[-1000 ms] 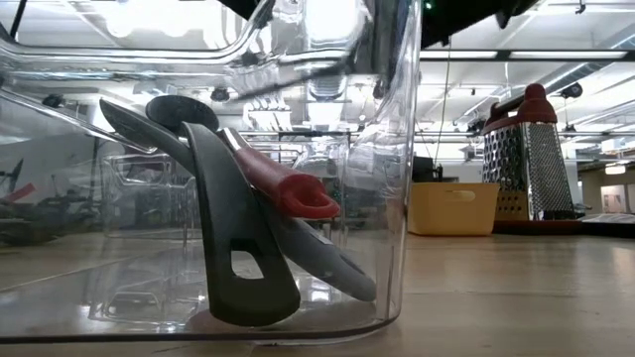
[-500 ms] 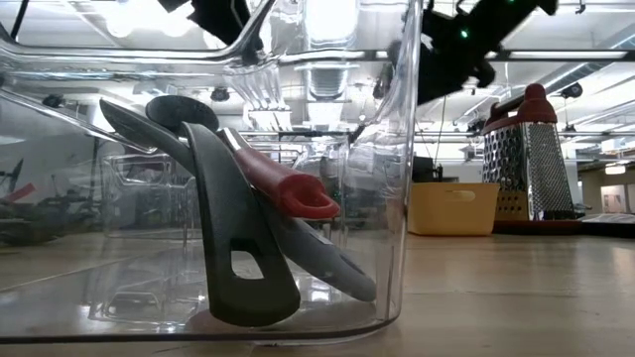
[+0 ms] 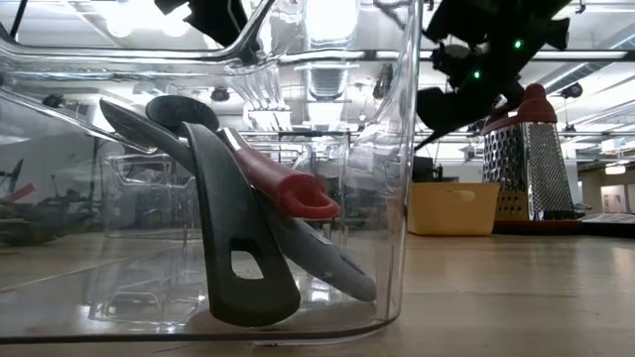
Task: Pick & Place Kitchen Items
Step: Put the top blue knife into the yellow bin, then put the blue knife into the yellow bin
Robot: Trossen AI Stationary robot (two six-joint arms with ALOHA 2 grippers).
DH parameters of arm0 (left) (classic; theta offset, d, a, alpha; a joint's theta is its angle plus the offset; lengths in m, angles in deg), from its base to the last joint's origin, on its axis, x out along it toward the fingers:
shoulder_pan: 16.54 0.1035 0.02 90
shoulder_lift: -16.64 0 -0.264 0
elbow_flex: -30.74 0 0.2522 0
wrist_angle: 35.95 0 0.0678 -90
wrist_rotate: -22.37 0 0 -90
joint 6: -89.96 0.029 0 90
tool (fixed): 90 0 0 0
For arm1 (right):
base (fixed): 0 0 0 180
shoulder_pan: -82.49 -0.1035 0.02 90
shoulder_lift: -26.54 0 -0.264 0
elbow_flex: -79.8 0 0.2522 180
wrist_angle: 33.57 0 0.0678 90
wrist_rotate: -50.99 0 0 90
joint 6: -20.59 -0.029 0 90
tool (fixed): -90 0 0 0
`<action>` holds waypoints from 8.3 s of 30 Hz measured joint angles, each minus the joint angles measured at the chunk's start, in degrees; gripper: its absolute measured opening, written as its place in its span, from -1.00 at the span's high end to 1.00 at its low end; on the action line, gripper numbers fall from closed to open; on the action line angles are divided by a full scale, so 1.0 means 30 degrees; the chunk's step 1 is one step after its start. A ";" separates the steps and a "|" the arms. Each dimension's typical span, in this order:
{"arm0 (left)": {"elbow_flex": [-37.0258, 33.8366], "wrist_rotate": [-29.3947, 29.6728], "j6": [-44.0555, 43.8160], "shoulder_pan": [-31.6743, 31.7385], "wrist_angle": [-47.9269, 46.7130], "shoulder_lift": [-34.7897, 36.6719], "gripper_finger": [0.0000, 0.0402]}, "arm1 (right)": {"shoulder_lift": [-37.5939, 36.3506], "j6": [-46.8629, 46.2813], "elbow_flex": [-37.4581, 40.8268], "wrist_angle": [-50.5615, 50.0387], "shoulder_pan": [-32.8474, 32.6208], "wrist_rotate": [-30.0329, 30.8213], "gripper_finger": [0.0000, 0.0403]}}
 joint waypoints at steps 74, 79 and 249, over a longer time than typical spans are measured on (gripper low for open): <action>-0.7832 -1.2117 -2.4939 -1.1358 0.3714 0.0052 -0.06 | 0.0427 -0.1453 0.0628 0.0864 -0.1472 -0.3233 0.29; -0.7815 -1.2780 -2.5485 -1.1822 0.4104 -0.1570 -0.06 | 0.0427 -0.1464 0.0628 0.0872 -0.1617 -0.3228 0.36; -0.7876 -1.4207 -0.8038 -0.4299 1.5373 0.4640 0.75 | 0.9199 1.8648 -0.8983 1.9188 -0.5672 -3.0088 0.78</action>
